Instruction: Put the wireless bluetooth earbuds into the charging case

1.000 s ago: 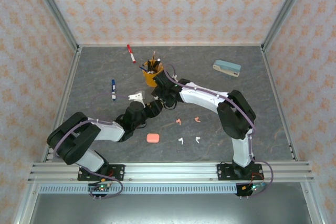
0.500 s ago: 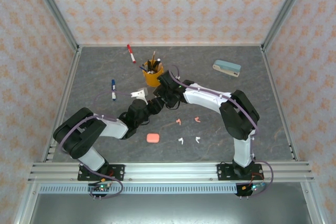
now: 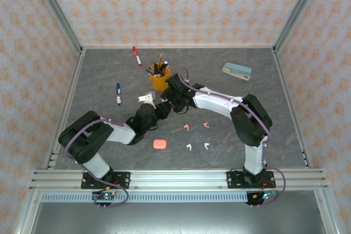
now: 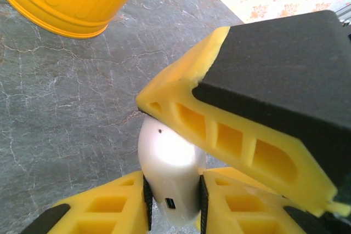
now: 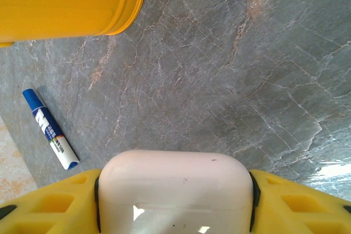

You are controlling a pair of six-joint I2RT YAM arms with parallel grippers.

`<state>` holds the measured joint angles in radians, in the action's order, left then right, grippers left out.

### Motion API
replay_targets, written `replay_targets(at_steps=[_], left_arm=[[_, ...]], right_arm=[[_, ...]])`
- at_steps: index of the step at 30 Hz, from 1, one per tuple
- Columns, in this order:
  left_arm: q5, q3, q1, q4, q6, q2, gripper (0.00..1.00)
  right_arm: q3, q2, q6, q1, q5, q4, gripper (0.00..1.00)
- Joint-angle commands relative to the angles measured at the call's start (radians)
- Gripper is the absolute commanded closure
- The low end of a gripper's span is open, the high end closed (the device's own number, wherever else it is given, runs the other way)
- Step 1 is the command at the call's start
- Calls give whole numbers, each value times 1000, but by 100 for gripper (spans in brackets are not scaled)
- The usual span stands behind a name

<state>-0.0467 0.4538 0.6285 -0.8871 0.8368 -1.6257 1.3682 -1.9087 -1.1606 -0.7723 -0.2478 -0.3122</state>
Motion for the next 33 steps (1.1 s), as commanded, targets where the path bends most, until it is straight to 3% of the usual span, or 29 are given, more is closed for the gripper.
replay_targets(at_steps=[1,6,16,21,30,33], left_arm=[[19,26,8,-29,-15,3,76],[20,31,8,-25,-15,2,80],[22,55,9,-23,-11,-13,70],[16,63,10,-29,-12,-27,76],[6,71,10,-32,-17,-39,99],[1,74,10,-22,-21,-34,100]], right_arm=[[-13,43,-14,-4,-10,15,41],[-27,44,-22,-4,-19,29,41],[-43,45,-42,-4,-45,62,41],[-44,46,-42,-4,-47,65,41],[-61,59,-50,-4,-62,85,41],[-63,65,-48,-4,-61,85,40]])
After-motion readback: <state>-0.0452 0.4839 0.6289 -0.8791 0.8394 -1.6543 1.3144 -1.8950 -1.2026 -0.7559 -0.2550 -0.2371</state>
